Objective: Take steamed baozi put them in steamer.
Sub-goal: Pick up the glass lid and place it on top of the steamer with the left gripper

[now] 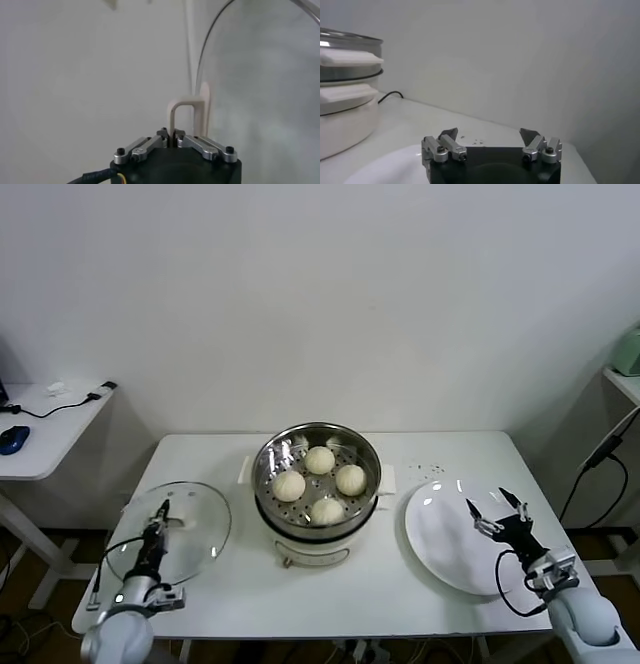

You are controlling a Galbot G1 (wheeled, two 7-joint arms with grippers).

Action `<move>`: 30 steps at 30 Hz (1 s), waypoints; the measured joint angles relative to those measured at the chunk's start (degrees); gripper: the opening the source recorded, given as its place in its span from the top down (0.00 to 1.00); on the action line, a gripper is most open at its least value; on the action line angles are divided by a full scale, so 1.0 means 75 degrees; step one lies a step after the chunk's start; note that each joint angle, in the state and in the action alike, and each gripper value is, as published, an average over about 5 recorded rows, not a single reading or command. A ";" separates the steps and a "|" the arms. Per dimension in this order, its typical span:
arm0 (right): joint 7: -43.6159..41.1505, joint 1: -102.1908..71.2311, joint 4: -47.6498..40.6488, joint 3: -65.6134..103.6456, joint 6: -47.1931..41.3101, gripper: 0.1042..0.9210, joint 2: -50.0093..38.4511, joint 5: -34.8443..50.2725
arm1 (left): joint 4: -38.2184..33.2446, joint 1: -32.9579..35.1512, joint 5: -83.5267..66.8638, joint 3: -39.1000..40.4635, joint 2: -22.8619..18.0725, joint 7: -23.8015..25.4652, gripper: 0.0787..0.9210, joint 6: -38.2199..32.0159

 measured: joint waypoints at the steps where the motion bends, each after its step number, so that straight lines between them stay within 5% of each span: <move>1: -0.0002 0.0016 -0.0023 0.0001 0.0009 0.12 -0.0002 -0.0004 | -0.0209 0.0118 -0.0120 -0.0019 0.0064 0.0039 0.92 0.0094; 17: -0.0022 0.0496 -0.0547 -0.0286 0.0116 0.12 -0.0002 -0.0188 | -0.3628 0.1588 -0.1107 0.0534 0.1488 0.0797 0.92 0.2827; 23: -0.0011 0.0815 -0.0817 -0.0547 0.0138 0.12 0.0072 -0.0318 | -0.4224 0.1211 -0.1055 0.1467 0.2048 0.1443 0.92 0.4107; 30: -0.0006 0.1151 -0.1109 -0.0779 0.0171 0.12 0.0170 -0.0440 | -0.4501 0.0050 -0.0517 0.2901 0.2107 0.2707 0.92 0.5127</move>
